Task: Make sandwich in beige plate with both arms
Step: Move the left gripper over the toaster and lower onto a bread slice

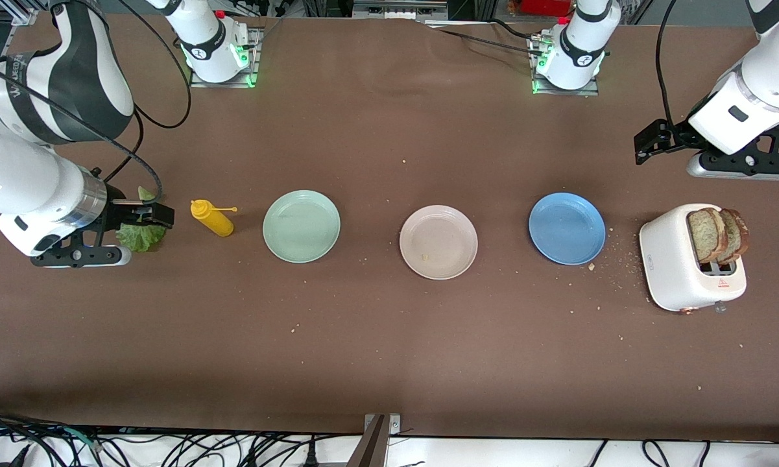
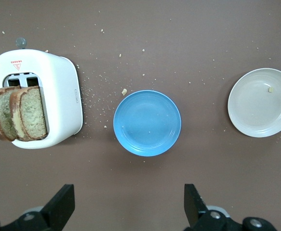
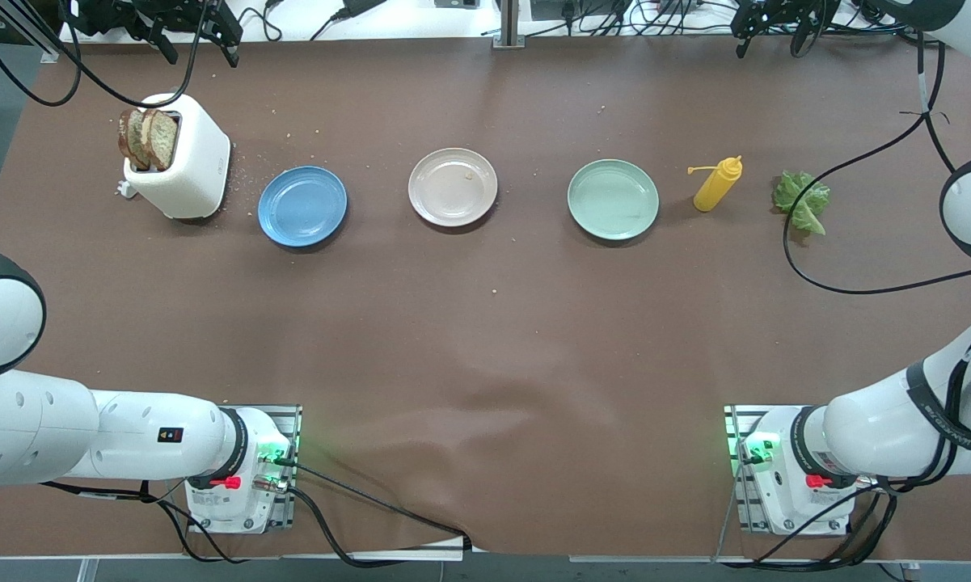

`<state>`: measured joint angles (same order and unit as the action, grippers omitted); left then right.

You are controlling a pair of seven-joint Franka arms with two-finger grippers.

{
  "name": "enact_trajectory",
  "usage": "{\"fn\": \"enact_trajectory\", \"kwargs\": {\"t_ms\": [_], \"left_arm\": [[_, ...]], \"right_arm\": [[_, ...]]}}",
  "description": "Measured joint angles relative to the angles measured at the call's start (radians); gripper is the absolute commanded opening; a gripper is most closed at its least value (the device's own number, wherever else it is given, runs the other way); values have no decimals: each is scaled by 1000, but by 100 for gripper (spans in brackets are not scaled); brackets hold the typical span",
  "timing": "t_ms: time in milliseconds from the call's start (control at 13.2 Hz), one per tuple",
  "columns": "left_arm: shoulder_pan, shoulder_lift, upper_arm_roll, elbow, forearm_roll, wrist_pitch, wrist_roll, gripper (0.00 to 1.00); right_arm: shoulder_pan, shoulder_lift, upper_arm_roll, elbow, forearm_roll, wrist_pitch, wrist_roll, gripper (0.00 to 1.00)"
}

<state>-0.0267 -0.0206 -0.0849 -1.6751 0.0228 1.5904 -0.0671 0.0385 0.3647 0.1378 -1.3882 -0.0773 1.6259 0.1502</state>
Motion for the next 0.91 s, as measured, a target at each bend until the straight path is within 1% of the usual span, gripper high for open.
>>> {"fn": "enact_trajectory", "kwargs": {"t_ms": [228,607,758,910], "left_arm": [[45,13,5,-1,3,-4,0,100],[181,109,10,-2,4,-2,4,100],[211,129,11,-1,9,32,5,100],[226,144,11,-1,48,73,11,100]], "right_arm": [[-25,5,-3,0,0,1,2,100],[-47,5,-4,2,1,5,2,100],[-47,5,-4,2,1,8,2,100],[-47,5,-4,2,1,11,2,100]]}}
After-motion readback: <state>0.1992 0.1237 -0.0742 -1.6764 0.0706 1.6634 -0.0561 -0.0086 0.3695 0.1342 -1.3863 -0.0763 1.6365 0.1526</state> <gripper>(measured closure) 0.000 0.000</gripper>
